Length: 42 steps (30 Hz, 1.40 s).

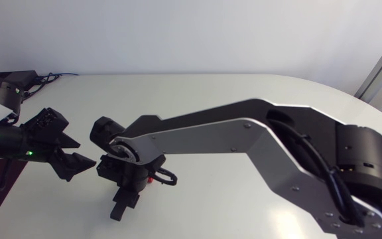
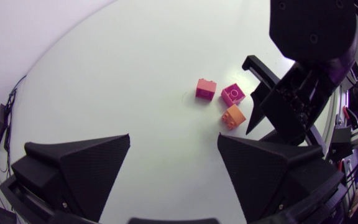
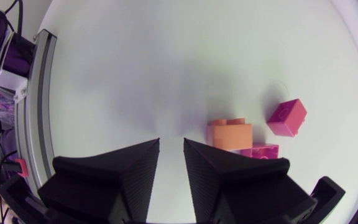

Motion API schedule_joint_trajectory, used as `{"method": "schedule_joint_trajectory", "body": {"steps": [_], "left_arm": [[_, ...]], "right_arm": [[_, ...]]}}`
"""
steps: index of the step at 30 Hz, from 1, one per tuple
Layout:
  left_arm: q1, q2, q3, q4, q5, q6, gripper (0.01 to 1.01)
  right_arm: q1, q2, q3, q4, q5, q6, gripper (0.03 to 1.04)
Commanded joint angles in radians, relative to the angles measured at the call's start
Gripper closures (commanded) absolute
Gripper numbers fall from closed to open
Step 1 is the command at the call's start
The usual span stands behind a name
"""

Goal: Sort duplo bricks by size, large to the right and small to the left

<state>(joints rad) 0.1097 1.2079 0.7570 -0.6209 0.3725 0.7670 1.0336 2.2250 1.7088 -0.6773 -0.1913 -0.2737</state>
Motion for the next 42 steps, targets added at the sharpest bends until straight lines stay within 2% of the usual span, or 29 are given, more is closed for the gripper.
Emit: {"method": "schedule_joint_trajectory", "body": {"steps": [1, 10, 19, 26, 28, 31, 42], "left_arm": [[0.008, 0.001, -0.033, 0.003, 0.019, 0.026, 0.051], [0.015, 0.002, -0.036, 0.003, 0.020, 0.032, 0.051], [0.016, -0.018, -0.035, 0.003, 0.022, 0.014, 0.051], [0.016, -0.053, -0.027, 0.061, 0.020, -0.081, 0.051], [0.016, -0.070, -0.027, 0.092, 0.017, -0.118, 0.051], [0.015, -0.087, -0.027, 0.132, 0.006, -0.175, 0.051], [-0.013, -0.094, -0.036, 0.243, -0.103, -0.313, 0.051]], "right_arm": [[-0.030, 0.033, 0.041, 0.007, 0.012, 0.007, 0.74], [-0.060, 0.038, 0.040, 0.061, 0.055, 0.021, 0.75], [-0.070, -0.094, -0.038, 0.093, 0.056, 0.021, 0.74], [-0.141, -0.263, -0.144, 0.120, 0.136, 0.019, 0.54], [-0.175, -0.315, -0.192, 0.148, 0.168, 0.018, 0.45], [-0.251, -0.380, -0.270, 0.191, 0.190, 0.021, 0.38], [-0.560, -0.650, -0.624, 0.407, 0.259, 0.054, 0.37]]}}
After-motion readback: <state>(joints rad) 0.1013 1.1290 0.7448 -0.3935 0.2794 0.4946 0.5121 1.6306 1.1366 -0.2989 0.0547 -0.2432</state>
